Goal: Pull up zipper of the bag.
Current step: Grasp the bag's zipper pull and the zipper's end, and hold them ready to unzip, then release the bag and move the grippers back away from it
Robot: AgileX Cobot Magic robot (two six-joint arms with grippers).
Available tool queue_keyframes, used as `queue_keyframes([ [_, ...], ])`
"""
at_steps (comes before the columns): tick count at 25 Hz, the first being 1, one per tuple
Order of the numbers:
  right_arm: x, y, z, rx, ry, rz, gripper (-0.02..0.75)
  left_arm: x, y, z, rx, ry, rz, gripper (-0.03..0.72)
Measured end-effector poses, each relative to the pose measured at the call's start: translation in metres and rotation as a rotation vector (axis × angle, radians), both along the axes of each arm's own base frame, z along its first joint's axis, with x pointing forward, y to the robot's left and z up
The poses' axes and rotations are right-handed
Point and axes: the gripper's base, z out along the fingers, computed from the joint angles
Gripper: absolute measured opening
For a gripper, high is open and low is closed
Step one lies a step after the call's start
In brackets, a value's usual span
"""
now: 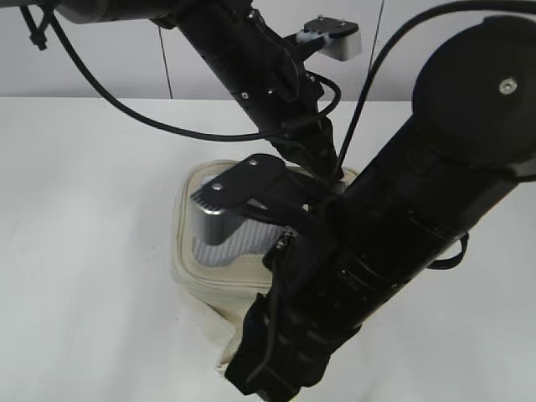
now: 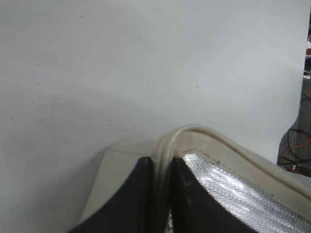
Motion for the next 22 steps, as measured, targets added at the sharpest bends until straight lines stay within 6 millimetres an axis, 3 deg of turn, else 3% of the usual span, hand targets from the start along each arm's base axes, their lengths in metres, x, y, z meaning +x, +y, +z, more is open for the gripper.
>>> queue_keyframes([
  [3,0.0,-0.003,0.005,-0.015,0.006,-0.058,0.47,0.002,0.0,0.0,-0.005,0.003,0.028,0.138],
  [6,0.001,-0.009,0.015,-0.017,-0.03,-0.116,0.555,0.004,-0.002,0.004,-0.034,0.0,0.072,0.228],
  [9,0.002,-0.014,0.022,-0.02,-0.06,-0.152,0.574,0.005,0.001,0.015,-0.057,-0.023,0.096,0.281],
  [13,0.012,-0.023,0.022,-0.058,-0.035,-0.286,0.58,0.008,0.014,0.042,-0.086,-0.09,0.16,0.293],
  [22,0.051,-0.074,0.032,-0.121,-0.095,-0.539,0.58,0.026,0.081,0.082,0.074,-0.196,0.405,0.295],
])
